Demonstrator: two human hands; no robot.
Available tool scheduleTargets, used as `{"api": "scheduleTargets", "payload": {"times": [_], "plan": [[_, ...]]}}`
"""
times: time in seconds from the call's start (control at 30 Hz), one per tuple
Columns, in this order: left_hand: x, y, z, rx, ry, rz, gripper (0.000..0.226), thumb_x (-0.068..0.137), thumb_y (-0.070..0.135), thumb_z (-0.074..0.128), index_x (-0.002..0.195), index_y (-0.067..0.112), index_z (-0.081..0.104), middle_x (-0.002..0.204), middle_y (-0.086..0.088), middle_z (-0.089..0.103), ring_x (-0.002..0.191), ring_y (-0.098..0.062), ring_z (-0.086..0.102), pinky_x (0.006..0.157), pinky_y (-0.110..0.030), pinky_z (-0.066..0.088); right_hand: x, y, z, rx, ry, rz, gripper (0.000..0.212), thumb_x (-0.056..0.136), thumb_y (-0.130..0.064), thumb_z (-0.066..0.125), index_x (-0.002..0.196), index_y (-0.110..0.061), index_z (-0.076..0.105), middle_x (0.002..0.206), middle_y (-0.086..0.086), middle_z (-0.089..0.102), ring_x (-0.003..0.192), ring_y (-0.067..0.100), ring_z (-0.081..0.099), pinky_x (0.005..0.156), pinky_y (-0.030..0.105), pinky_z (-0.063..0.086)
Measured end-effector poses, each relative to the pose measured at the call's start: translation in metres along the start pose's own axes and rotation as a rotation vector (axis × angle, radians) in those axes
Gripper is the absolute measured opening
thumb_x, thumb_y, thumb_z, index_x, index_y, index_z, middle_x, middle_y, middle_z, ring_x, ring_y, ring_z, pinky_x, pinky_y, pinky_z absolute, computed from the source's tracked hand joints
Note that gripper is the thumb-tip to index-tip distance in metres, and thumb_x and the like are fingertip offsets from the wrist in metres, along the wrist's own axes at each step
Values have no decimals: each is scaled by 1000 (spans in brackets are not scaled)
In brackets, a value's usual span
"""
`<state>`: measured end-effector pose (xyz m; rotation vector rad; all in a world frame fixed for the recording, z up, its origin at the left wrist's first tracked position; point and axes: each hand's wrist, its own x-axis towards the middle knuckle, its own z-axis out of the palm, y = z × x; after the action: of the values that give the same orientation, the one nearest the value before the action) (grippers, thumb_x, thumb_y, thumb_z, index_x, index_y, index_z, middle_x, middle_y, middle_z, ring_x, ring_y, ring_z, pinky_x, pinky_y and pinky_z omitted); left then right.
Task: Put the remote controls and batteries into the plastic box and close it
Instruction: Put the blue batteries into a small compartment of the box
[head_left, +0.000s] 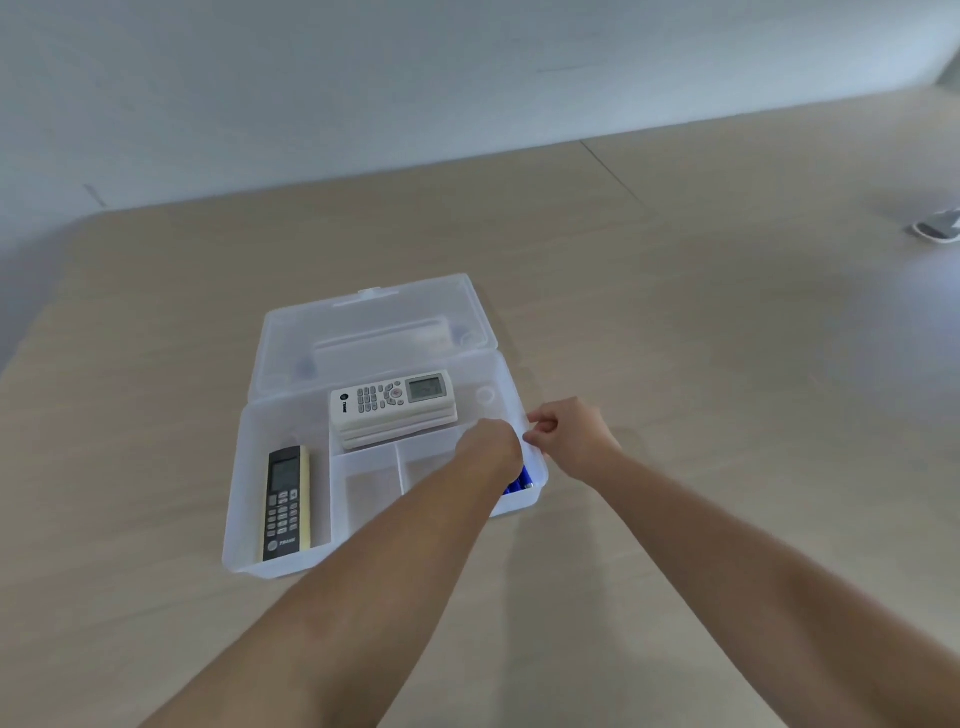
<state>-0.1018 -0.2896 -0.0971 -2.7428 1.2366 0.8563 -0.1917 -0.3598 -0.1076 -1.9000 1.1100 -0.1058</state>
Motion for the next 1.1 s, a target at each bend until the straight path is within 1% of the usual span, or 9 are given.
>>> {"api": "scheduleTargets", "payload": {"times": [0.1,0.2,0.3,0.47,0.6,0.8,0.87,1.0,1.1], "plan": [[1,2,-4,60,-107,-41,25,97,9,46,117,2,59,105,-7,62,108,-23,58,89,-27,43,0,0,0,3,-4,9,32,85,-13,63,116,-8,67,85,4,69,78,19,62,54,16,40],[6,5,-4,96,-129,-80,19,96,8,49,77,6,48,67,-2,38,75,-18,47,77,-21,34,-1,0,-1,7,-15,-1,35,85,-15,64,120,-9,65,86,0,67,81,14,61,56,14,40],[7,5,-3,109,-137,-84,4,94,8,51,93,6,55,65,-3,37,66,-20,47,74,-22,37,-2,0,-1,12,-11,-2,35,86,-15,64,120,-9,65,88,1,67,81,13,61,56,12,39],[11,4,0,136,-140,-65,30,95,8,51,125,3,56,85,-7,53,101,-24,61,74,-25,39,-3,0,-2,13,-15,-4,35,87,-15,63,121,-11,64,97,5,72,81,13,61,56,13,40],[8,5,-2,149,-82,-33,29,94,9,51,122,3,58,72,-4,42,98,-22,60,78,-27,43,-3,1,-2,16,-14,-10,34,87,-15,63,120,-11,65,97,7,74,82,15,64,59,14,43],[8,1,0,138,-33,-5,28,95,11,50,120,2,59,106,-12,59,114,-24,62,88,-28,48,-3,1,-1,29,-14,-8,35,87,-15,63,121,-11,64,97,7,73,81,15,64,62,17,45],[8,1,0,135,-22,1,28,95,14,52,119,3,60,106,-11,60,112,-24,63,87,-28,48,-3,2,-1,33,-14,-4,35,87,-16,63,122,-11,63,97,7,73,82,15,64,63,17,45],[6,2,0,126,-17,37,32,91,30,57,110,5,63,84,-3,52,99,-21,64,73,-26,45,-3,3,-1,41,-16,-5,35,86,-15,63,121,-10,64,93,7,73,83,16,64,64,18,44],[6,5,5,151,-8,36,21,86,25,60,73,10,52,68,1,43,82,-22,57,52,-21,35,-2,3,-1,42,-14,-8,35,86,-14,63,121,-10,64,90,5,71,81,16,63,58,14,41]]}}
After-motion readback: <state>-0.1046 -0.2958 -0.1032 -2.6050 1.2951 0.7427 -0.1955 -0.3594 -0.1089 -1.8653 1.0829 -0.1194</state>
